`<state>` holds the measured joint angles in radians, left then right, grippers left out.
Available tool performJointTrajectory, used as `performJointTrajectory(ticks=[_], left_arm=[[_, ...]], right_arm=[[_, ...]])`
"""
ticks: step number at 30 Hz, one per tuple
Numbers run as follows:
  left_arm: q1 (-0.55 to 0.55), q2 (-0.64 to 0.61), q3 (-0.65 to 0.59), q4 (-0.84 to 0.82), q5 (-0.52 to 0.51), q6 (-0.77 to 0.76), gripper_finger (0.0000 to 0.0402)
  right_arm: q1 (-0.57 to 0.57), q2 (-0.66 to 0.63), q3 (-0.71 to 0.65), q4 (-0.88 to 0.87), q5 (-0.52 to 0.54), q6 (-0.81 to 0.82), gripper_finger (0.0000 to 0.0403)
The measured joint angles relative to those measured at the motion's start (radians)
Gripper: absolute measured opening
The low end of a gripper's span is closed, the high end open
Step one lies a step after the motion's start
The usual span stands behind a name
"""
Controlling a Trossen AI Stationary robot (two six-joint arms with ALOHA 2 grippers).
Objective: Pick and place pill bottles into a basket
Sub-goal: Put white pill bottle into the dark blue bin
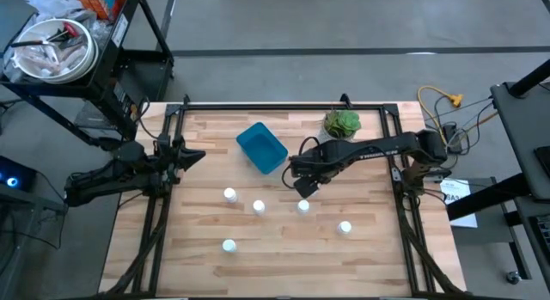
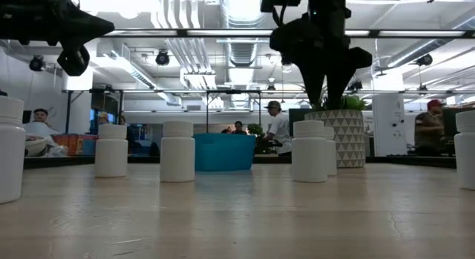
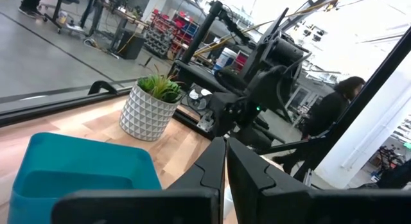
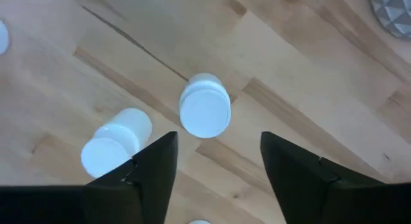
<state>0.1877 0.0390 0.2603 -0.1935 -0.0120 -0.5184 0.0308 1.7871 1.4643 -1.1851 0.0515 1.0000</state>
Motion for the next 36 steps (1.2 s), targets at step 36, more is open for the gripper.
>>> performJointTrajectory(ticks=[36], left_arm=[[0.000, 0.000, 0.000, -0.003, 0.010, -0.002, 0.0000]], right_arm=[[-0.062, 0.186, -0.010, 0.075, -0.120, -0.140, 0.0314]])
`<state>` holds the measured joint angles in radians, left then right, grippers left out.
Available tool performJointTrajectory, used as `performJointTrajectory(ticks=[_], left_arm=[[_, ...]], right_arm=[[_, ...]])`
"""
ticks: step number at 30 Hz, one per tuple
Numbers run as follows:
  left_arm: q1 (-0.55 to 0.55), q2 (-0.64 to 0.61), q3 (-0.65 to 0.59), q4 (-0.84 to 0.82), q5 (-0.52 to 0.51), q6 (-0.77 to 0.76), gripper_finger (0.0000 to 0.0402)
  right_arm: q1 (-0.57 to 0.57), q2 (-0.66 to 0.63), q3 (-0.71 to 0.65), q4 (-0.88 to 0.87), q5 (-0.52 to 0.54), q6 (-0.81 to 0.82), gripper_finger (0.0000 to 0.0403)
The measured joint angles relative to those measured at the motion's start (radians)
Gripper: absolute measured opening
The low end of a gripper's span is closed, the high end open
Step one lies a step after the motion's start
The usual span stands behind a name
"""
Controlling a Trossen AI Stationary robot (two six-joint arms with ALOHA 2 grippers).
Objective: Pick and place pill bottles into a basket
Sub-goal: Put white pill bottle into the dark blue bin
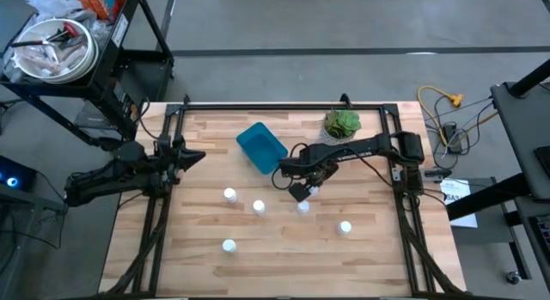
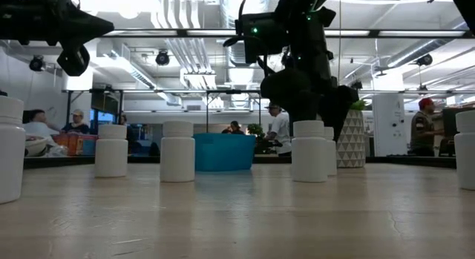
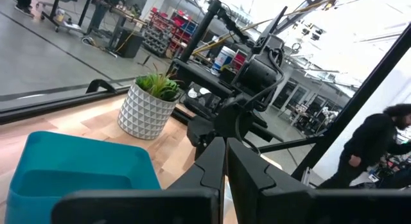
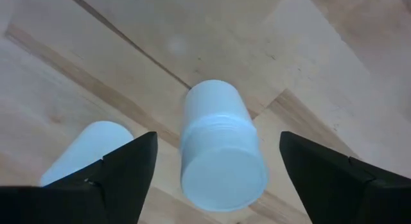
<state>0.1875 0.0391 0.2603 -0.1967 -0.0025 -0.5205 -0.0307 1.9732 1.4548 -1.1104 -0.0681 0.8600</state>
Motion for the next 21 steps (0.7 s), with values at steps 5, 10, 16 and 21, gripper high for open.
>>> performJointTrajectory(ticks=[5, 10, 16, 21], left_arm=[[0.000, 0.000, 0.000, 0.002, 0.000, 0.000, 0.0000], [0.000, 0.000, 0.000, 0.002, 0.000, 0.000, 0.0000], [0.000, 0.000, 0.000, 0.002, 0.000, 0.002, 0.0000], [0.000, 0.000, 0.000, 0.001, 0.000, 0.002, 0.0000]], right_arm=[[0.000, 0.000, 0.000, 0.000, 0.004, 0.000, 0.0259], [0.000, 0.000, 0.000, 0.000, 0.004, 0.000, 0.0196], [0.000, -0.002, 0.001, 0.000, 0.005, -0.005, 0.0161], [0.000, -0.002, 0.004, -0.004, 0.005, -0.005, 0.0168]])
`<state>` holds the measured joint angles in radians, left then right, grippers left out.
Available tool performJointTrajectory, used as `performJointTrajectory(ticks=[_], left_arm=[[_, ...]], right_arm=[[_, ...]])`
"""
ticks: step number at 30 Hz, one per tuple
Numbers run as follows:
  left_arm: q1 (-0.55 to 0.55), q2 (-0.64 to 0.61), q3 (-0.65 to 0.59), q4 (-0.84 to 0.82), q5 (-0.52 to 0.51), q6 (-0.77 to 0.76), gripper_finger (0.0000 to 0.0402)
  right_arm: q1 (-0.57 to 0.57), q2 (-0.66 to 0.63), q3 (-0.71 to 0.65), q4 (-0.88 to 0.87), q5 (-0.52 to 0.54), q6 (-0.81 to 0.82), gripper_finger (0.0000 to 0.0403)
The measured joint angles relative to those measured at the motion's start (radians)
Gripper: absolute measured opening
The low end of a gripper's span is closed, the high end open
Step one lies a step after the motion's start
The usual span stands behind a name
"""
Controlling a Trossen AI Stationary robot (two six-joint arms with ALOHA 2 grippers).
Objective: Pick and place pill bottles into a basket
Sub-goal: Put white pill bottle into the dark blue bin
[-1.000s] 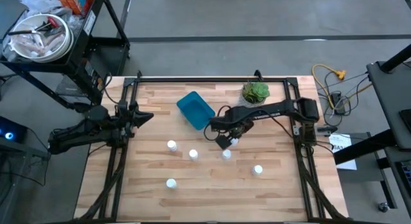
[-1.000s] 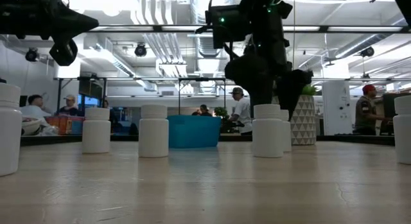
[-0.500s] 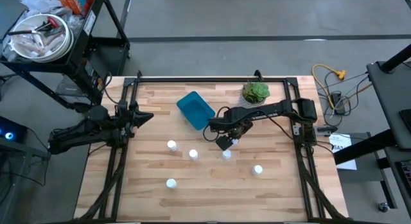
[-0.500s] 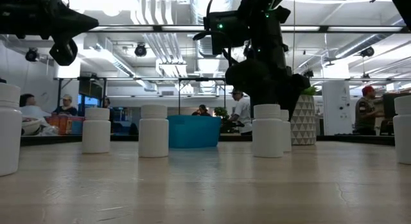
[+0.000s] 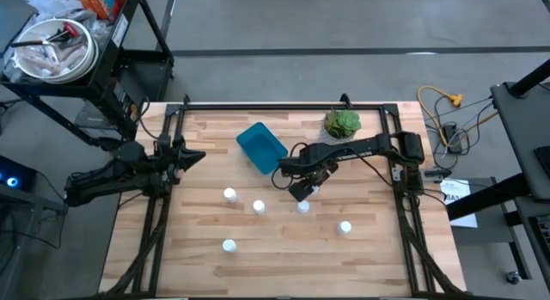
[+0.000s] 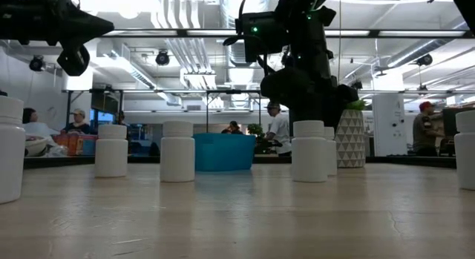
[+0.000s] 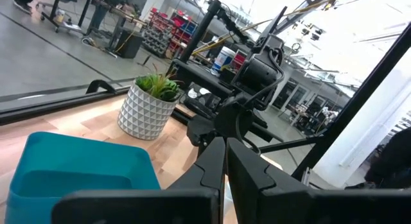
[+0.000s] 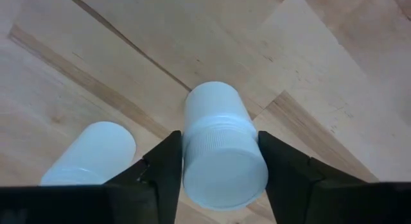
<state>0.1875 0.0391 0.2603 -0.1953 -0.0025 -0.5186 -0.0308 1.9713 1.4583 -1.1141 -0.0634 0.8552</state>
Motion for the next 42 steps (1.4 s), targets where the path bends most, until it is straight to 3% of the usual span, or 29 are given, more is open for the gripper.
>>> performJointTrajectory(ticks=[13, 21, 32, 37, 42], left_arm=[[0.000, 0.000, 0.000, -0.002, 0.000, 0.000, 0.0000], [0.000, 0.000, 0.000, -0.002, 0.000, 0.000, 0.0000], [0.000, 0.000, 0.000, -0.002, 0.000, 0.000, 0.0000], [0.000, 0.000, 0.000, -0.002, 0.000, 0.000, 0.0000], [0.000, 0.000, 0.000, -0.003, 0.000, 0.000, 0.0000]], right_arm=[[0.000, -0.084, 0.117, -0.042, 0.050, -0.002, 0.0163], [-0.015, -0.112, 0.262, -0.047, 0.067, -0.027, 0.0167], [-0.101, -0.106, 0.419, 0.097, 0.068, -0.082, 0.0167], [-0.132, -0.065, 0.472, 0.094, 0.065, -0.108, 0.0167], [-0.136, 0.051, 0.635, 0.047, 0.058, -0.170, 0.0167]])
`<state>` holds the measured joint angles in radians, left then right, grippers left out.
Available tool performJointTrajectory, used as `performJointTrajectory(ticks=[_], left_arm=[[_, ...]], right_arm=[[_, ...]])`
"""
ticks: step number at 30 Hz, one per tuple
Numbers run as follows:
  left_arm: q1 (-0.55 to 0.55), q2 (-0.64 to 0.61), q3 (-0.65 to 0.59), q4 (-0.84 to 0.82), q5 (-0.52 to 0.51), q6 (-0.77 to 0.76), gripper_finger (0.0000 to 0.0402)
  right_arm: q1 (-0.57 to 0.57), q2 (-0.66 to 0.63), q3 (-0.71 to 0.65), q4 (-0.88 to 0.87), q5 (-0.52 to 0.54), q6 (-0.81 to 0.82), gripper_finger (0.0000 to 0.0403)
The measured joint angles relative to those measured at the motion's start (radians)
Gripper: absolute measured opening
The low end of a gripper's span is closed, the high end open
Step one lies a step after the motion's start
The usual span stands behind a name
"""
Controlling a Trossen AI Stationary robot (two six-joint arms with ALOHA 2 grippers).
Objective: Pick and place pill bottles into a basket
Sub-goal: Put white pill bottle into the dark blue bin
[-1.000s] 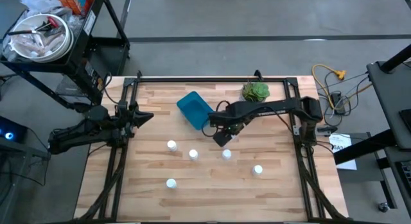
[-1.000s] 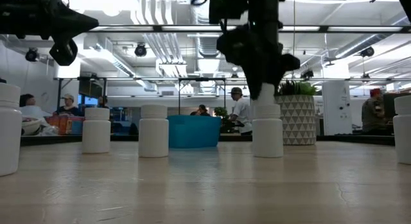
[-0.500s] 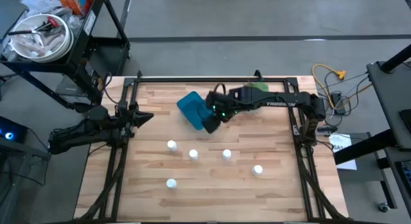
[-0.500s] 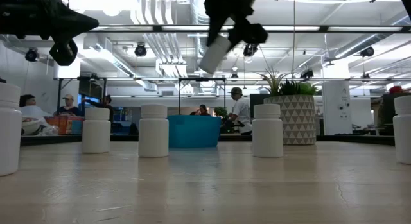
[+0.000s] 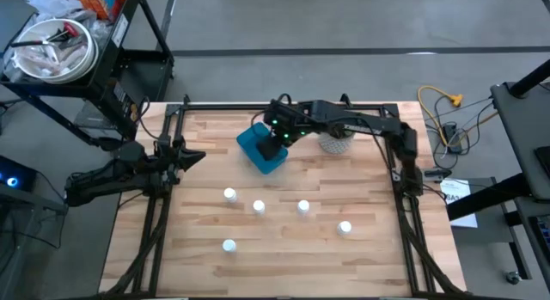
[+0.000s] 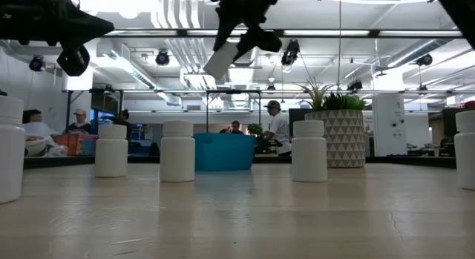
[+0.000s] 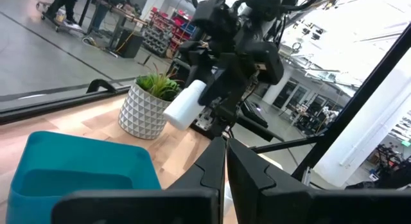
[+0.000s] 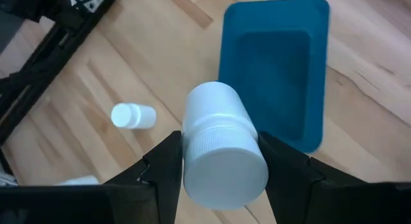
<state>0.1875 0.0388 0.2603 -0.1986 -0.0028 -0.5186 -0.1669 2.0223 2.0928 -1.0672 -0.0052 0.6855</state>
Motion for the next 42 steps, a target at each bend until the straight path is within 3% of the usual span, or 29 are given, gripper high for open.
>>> performJointTrajectory(ticks=[7, 14, 42], left_arm=[[0.000, 0.000, 0.000, -0.001, 0.018, 0.000, 0.0000], [0.000, 0.001, 0.000, -0.004, 0.029, -0.001, 0.0000], [0.000, 0.041, 0.000, -0.027, 0.034, -0.001, 0.0000]], right_arm=[[-0.022, 0.184, 0.266, -0.235, 0.007, -0.094, 0.0166], [-0.052, 0.194, 0.194, -0.234, -0.018, -0.107, 0.0166], [-0.093, 0.367, 0.188, -0.208, -0.022, -0.167, 0.0166]])
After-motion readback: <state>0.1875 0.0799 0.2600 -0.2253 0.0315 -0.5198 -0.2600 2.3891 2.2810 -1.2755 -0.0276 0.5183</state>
